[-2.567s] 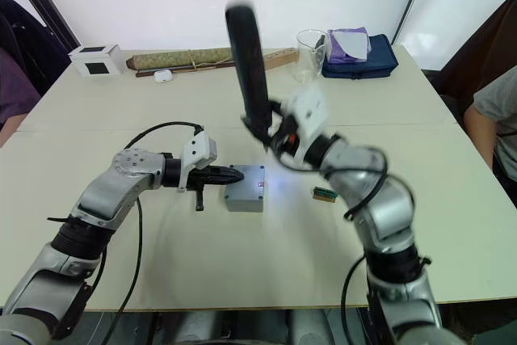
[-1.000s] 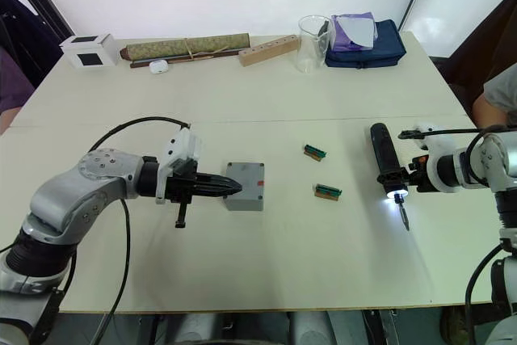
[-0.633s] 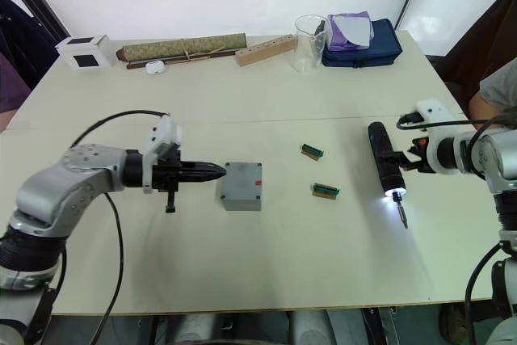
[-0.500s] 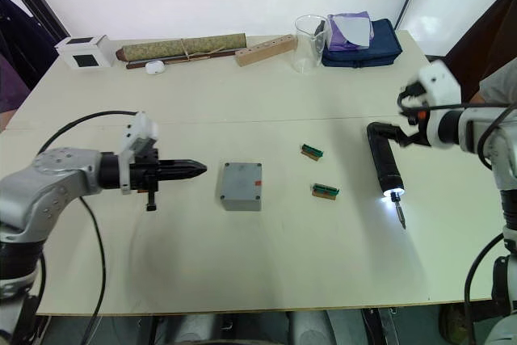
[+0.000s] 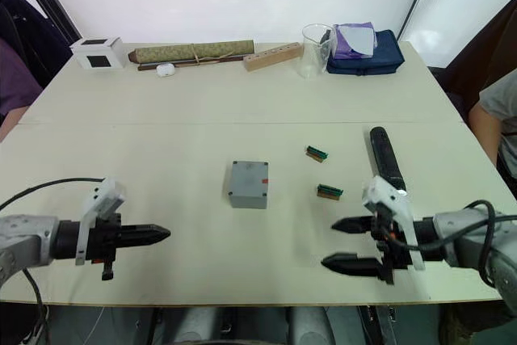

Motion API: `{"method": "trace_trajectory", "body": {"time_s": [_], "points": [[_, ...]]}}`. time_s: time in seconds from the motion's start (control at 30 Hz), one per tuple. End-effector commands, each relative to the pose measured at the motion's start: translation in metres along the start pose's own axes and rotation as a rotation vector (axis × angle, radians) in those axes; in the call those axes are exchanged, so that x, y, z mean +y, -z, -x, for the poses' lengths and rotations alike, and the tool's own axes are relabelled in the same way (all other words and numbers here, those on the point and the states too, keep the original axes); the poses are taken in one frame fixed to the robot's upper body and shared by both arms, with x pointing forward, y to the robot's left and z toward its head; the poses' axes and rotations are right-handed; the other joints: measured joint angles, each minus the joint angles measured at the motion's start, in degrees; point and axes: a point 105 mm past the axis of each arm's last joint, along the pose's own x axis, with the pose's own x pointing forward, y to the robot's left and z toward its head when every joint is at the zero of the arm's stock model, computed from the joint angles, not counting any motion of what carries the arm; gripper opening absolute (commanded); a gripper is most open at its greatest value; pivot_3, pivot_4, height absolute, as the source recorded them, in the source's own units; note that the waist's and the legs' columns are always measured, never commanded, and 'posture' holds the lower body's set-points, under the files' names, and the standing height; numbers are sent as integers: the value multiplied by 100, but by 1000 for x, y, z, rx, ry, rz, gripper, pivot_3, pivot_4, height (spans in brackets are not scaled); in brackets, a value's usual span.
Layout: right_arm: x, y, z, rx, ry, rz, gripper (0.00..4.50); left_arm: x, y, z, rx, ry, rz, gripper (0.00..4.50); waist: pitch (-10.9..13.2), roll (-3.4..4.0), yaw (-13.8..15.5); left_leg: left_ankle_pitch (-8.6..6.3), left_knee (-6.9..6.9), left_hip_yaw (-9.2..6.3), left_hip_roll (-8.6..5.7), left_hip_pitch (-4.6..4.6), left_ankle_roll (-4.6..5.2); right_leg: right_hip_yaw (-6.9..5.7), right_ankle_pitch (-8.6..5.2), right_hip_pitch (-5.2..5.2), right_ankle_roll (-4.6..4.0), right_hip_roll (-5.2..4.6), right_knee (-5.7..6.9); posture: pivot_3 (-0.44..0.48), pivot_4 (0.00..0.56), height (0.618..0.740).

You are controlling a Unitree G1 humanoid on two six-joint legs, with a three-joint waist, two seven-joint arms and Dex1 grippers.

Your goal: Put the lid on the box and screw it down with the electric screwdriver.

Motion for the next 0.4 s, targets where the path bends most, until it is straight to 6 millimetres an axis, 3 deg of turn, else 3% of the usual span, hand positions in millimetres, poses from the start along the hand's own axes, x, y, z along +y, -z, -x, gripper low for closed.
{"method": "trace_trajectory", "body": {"time_s": [0.03, 0.4], "points": [[-3, 3, 2, 26, 11, 48, 4427, -12, 5, -1, 5, 31, -9, 0, 0, 0, -10, 0, 0, 0, 0, -2, 0, 1, 0, -4, 0, 0, 1, 0, 150, 740], [-2, 0, -7, 14, -2, 76, 4427, -12, 1, -5, -19, 40, 7, 0, 0, 0, 2, 0, 0, 1, -6, -7, 0, -1, 0, -7, -1, 5, 3, 0, 150, 740]]}}
